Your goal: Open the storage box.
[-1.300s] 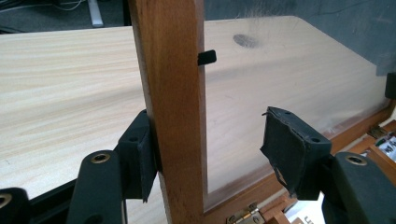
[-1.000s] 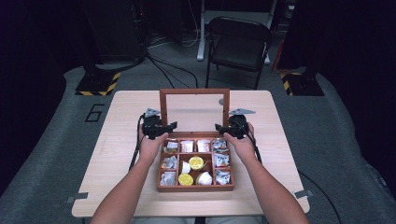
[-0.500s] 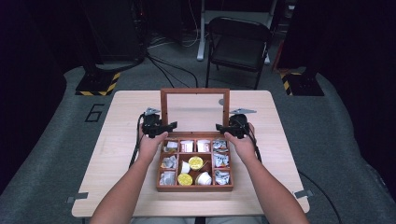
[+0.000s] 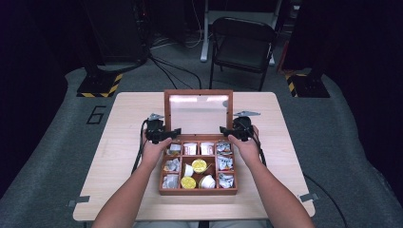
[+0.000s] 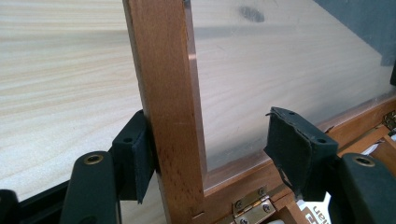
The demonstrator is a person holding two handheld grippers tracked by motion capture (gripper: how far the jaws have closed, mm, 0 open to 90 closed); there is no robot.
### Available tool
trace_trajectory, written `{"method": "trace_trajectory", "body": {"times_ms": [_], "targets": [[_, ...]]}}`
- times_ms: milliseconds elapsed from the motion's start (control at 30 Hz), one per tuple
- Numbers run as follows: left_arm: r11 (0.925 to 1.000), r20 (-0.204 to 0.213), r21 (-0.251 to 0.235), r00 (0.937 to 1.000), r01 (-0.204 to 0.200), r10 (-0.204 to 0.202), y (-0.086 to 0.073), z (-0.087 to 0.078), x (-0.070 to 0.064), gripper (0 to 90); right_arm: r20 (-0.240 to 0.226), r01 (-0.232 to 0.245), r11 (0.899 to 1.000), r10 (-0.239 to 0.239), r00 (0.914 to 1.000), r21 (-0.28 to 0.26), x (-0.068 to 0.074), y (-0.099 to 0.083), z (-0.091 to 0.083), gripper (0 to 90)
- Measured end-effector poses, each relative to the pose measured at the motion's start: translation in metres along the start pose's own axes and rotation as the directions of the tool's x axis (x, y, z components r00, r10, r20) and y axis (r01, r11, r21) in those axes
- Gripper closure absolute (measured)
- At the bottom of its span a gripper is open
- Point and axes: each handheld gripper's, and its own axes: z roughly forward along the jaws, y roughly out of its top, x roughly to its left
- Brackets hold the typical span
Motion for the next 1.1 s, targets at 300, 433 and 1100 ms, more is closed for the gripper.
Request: {"method": "trace_trajectory", "body": {"times_ms": [300,433,1100], "targets": [[0.9999,0.003,0.014,1.0000,0.005,-0.005,0.001,0.002,0.002,35.3,-0.001,-0.002,1.000,0.002,1.0000,0.011,-0.002,-0.001,0.003,42.1],[0.9998,0.006,0.021,0.9999,0.009,-0.009,0.001,0.003,0.003,35.1,0.001,-0.008,1.000,0.008,1.0000,0.020,-0.002,-0.002,0.005,40.1],[0.9946,-0.003,0.055,0.9961,0.088,-0.088,-0.001,0.011,0.009,32.4,-0.028,-0.094,0.993,0.096,0.9950,0.074,-0.008,-0.008,0.014,36.8]]}}
